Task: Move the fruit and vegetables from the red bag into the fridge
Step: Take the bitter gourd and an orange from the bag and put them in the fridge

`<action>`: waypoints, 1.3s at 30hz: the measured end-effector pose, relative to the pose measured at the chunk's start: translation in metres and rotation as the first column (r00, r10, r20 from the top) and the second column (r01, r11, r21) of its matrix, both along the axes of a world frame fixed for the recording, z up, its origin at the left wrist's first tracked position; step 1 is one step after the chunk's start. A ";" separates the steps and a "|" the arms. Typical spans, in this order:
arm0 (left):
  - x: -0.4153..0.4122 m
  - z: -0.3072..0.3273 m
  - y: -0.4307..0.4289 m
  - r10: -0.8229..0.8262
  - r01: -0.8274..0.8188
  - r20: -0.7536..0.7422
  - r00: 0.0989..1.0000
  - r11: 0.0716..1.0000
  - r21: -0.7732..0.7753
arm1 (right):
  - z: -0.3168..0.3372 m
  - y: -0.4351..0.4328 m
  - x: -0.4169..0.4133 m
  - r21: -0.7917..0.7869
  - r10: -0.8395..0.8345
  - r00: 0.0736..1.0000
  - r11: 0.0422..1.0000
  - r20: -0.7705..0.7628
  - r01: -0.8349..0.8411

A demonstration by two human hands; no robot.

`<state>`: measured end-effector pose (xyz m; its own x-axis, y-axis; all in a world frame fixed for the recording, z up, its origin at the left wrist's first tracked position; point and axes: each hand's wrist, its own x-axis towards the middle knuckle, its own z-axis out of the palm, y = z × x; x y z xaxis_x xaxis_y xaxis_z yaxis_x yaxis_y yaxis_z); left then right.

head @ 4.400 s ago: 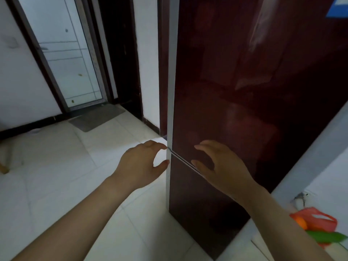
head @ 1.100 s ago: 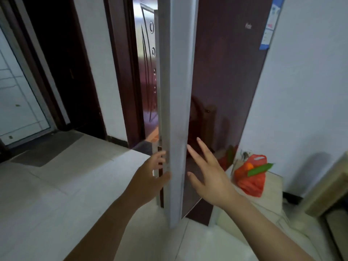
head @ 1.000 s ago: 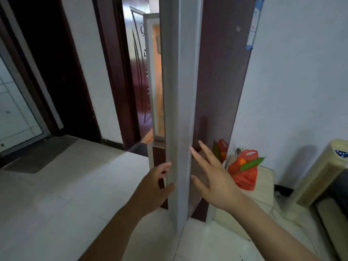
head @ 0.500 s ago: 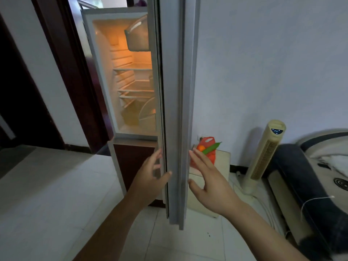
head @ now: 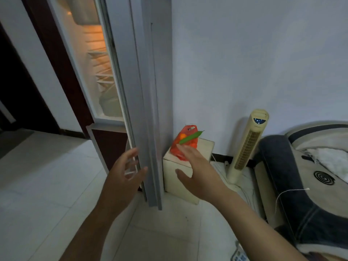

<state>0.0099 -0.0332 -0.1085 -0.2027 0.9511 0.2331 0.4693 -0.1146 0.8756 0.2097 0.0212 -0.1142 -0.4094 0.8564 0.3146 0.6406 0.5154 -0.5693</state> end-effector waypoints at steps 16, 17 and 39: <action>0.186 -0.056 0.129 -0.434 0.417 -0.023 0.901 0.879 -0.230 | -0.054 0.076 0.199 -0.143 -0.189 0.969 0.967 0.158 0.212; 0.195 -0.062 0.148 -0.444 0.428 -0.018 0.896 0.873 -0.234 | -0.059 0.088 0.207 -0.166 -0.187 0.968 0.963 0.166 0.214; 0.227 -0.146 0.501 -0.295 0.263 0.013 0.956 0.831 -0.490 | -0.109 0.433 0.231 -0.302 -0.102 0.959 0.936 0.264 0.183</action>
<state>0.2365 0.4676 -0.2547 0.0874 0.9602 -0.2653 0.5354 0.1793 0.8254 0.4411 0.4542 -0.2234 -0.3042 0.9494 -0.0785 0.8316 0.2245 -0.5079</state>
